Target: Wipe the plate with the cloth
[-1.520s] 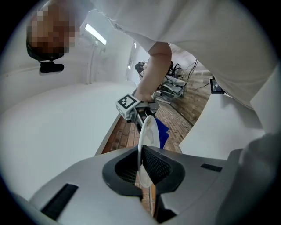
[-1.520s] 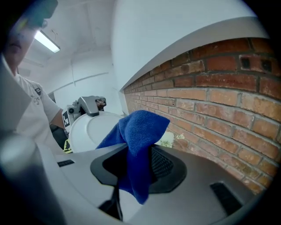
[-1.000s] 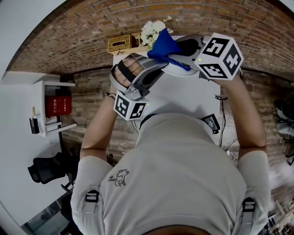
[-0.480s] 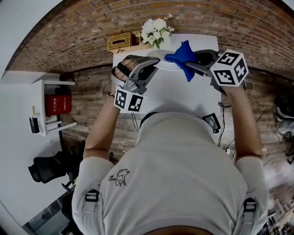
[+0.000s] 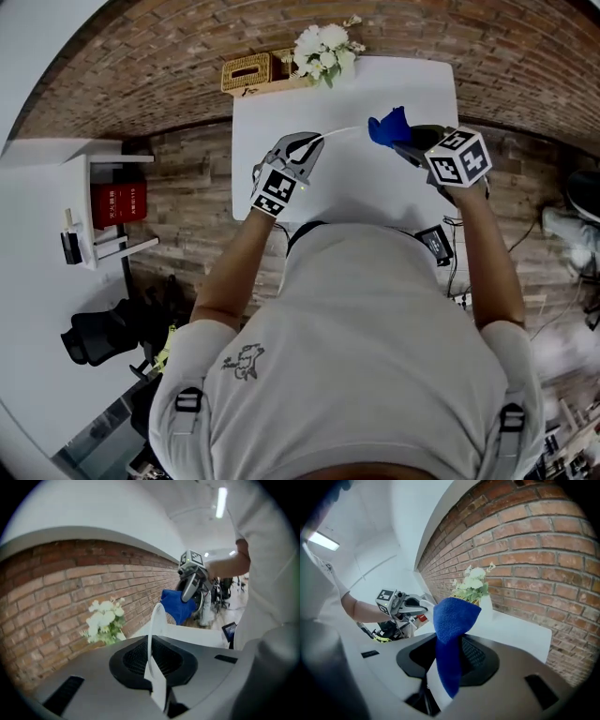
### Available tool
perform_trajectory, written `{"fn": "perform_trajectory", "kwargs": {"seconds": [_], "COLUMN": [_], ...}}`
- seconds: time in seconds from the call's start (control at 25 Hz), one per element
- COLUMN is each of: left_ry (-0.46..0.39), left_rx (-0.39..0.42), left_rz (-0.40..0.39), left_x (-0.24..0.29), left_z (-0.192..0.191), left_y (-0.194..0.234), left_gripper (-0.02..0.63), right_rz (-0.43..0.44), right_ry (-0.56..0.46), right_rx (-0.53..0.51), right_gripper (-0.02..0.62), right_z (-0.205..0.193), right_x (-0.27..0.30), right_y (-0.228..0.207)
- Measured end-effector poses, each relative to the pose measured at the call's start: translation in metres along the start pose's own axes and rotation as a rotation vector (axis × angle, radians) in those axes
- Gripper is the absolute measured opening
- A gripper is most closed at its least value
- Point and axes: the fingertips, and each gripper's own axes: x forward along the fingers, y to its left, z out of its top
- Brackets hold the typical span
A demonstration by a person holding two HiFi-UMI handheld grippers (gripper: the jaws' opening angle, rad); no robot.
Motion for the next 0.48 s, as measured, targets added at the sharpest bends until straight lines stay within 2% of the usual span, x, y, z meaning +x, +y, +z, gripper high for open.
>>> {"fn": "perform_trajectory", "kwargs": {"seconds": [0.16,0.32,0.48], "left_ry": [0.059,0.098,0.154], "left_rx": [-0.241,-0.518,-0.711], "left_rz": [-0.055,-0.090,-0.121], "left_x": [0.015,0.023,0.034], "left_z": [-0.047,-0.082,-0.119], "left_y": [-0.012,-0.021,-0.034], "left_gripper": [0.020,0.020,0.020], "right_rz": [0.011,-0.007,0.006], "right_ry": [0.016,0.024,0.058], "right_rx": [0.037,0.074,0.127], "right_gripper": [0.130,0.130,0.130], "right_z": [-0.026,-0.044,-0.067], "right_x": [0.029,0.054,0.079], "right_y": [0.009,0.016,0.020]}}
